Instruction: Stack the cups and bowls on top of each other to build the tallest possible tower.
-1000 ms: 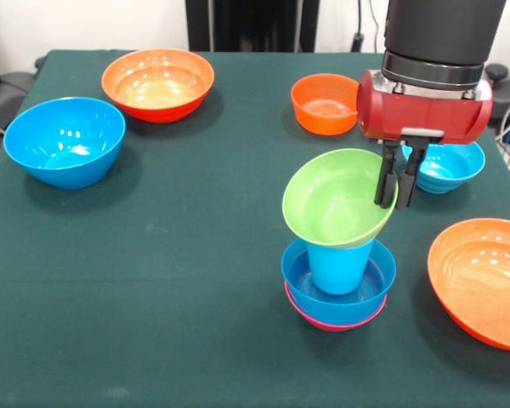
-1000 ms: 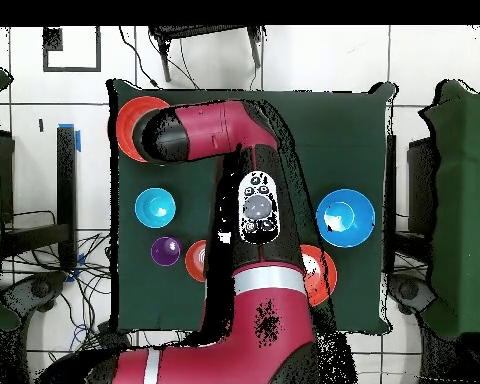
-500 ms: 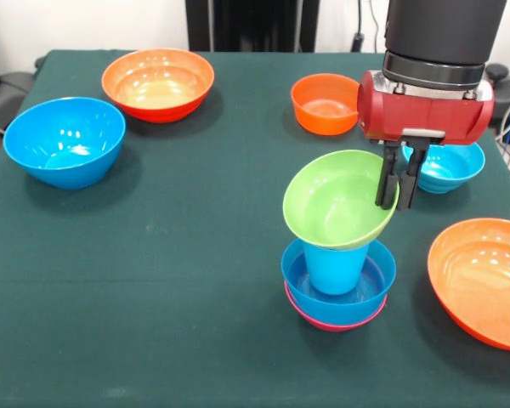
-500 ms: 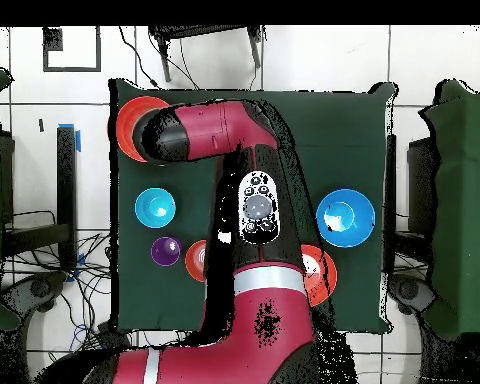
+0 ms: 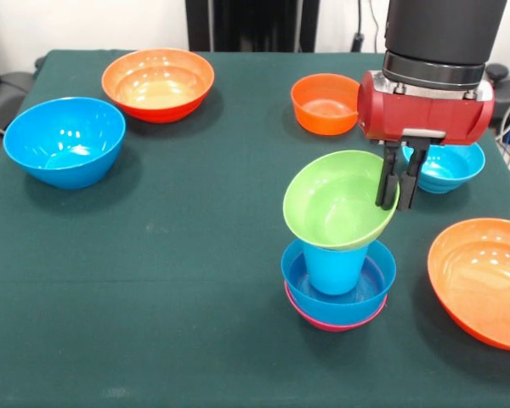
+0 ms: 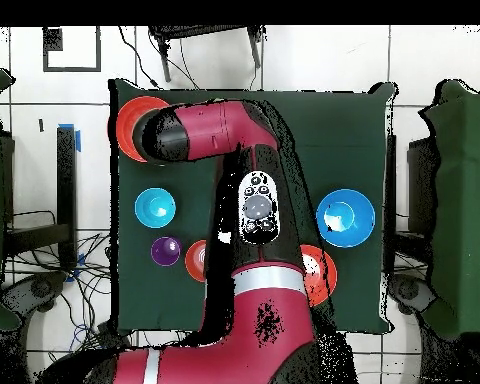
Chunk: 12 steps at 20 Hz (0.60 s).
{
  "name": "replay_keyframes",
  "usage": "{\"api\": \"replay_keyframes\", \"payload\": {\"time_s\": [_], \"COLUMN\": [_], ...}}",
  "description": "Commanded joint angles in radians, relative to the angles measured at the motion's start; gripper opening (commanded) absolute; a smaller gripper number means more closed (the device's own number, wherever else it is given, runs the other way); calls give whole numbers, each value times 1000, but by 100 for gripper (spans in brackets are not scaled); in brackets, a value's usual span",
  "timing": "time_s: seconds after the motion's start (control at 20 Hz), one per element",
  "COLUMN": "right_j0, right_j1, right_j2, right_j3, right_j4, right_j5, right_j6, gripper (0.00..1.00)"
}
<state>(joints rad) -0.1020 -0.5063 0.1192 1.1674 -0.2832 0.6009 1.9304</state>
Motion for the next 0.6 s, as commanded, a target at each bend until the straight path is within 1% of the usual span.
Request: {"api": "replay_keyframes", "payload": {"time_s": [0.05, 0.25, 0.6], "right_j0": [0, 1, -10], "right_j1": [0, 1, 0], "right_j2": [40, 38, 46], "right_j3": [56, 52, 66], "right_j4": [3, -3, -2], "right_j5": [-50, -34, -54], "right_j6": [69, 53, 48], "gripper": [0, 0, 0]}}
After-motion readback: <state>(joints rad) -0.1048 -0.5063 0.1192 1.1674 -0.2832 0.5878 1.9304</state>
